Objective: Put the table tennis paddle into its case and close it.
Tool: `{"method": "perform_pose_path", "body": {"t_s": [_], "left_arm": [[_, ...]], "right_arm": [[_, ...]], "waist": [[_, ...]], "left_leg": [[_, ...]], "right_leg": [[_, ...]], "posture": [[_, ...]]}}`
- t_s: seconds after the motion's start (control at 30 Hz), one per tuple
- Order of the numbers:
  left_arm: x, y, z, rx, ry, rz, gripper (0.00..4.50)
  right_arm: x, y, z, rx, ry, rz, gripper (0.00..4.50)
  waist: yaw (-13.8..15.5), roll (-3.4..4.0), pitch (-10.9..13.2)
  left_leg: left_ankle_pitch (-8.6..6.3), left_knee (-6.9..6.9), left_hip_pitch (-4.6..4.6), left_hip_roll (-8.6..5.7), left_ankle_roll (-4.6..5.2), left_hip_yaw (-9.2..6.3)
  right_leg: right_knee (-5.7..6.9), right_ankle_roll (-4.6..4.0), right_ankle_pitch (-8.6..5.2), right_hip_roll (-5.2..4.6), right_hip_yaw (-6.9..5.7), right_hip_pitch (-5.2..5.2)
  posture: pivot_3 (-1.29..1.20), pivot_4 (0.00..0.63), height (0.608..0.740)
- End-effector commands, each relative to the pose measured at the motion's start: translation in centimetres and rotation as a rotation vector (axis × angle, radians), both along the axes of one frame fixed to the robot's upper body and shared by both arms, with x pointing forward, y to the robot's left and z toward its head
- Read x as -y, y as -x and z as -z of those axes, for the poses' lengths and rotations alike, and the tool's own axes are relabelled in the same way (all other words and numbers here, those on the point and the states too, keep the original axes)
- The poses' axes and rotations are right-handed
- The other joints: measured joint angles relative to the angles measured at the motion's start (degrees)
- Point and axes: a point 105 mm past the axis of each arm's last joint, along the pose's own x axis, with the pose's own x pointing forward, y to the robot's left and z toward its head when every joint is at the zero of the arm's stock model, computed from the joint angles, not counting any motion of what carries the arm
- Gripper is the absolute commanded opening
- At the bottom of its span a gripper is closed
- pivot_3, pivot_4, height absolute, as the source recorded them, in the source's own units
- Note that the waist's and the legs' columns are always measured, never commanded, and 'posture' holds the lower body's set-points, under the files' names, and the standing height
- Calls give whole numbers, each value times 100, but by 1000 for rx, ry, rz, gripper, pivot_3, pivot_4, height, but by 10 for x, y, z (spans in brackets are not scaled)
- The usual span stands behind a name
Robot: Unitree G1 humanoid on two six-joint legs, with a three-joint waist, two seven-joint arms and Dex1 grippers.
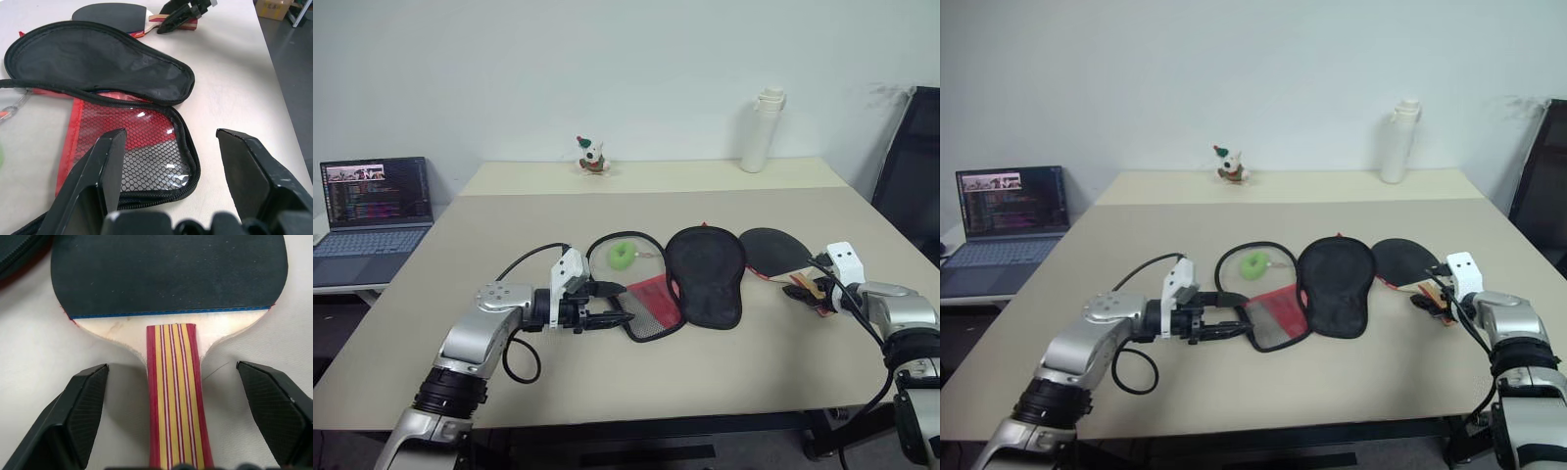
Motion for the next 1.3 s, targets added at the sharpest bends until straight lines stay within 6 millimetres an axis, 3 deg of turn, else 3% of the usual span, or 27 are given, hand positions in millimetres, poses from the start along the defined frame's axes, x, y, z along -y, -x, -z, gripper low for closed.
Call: {"method": "perform_pose_path", "body": {"t_s": [0.03,0.23,0.37,0.47,0.53,0.67,0.7,0.83,0.93,1.2,1.3], "left_arm": [[-2,2,-12,52,4,8,3197],[-4,2,-9,52,-3,5,3197],[-5,1,-9,56,-6,0,3197],[-7,2,-8,56,-8,-3,3197],[-8,2,-7,55,-7,-6,3197],[-10,5,-5,50,-6,-9,3197],[-10,5,-5,49,-6,-9,3197],[-10,6,-3,45,-3,-8,3197],[-11,6,-3,46,-2,-12,3197],[-9,7,-3,49,-4,-15,3197],[-8,8,-3,51,-1,-14,3197]], "right_arm": [[3,-4,-3,25,-6,37,3175],[23,-10,-19,121,53,172,1238],[37,-12,-43,205,77,239,1141],[33,-15,-80,317,52,245,1140],[15,-14,-92,347,1,207,1140],[-45,-2,-108,377,-154,117,1139],[-53,1,-109,377,-175,114,1139],[-109,15,-105,349,-326,80,1132],[-137,21,-96,315,-405,93,1131],[-179,33,-62,224,-440,96,1131],[-184,32,-50,197,-429,94,1131]], "waist": [[1,0,0],[1,-9,-5],[12,-8,-5],[13,2,1],[6,8,5],[-24,9,4],[-24,9,4],[14,9,4],[21,10,5],[34,9,5],[13,10,5]], "left_leg": [[0,0,0,0,0,0],[0,5,0,2,0,3],[0,6,-1,0,0,13],[0,1,-10,0,0,18],[0,-3,-12,2,0,24],[-1,-6,-8,44,1,27],[-1,-7,-8,56,0,28],[0,-3,-6,78,0,10],[0,-3,-9,76,0,11],[-1,-3,-16,64,-1,19],[-1,-3,-12,66,-1,20]], "right_leg": [[0,0,0,0,0,0],[-4,5,9,-1,4,3],[-7,15,16,-11,11,2],[-10,15,16,-13,15,-7],[-10,15,16,-13,20,-14],[-5,13,16,7,20,-19],[-5,12,17,18,19,-19],[4,2,19,44,11,-20],[5,-5,21,46,7,-22],[-9,-6,21,29,7,-23],[-6,-5,21,32,8,-23]], "posture": [[0,150,740],[0,150,740],[0,150,740],[0,150,740],[0,150,740],[0,150,740],[0,150,740],[0,150,740],[0,150,740],[0,150,740],[0,150,740]]}}
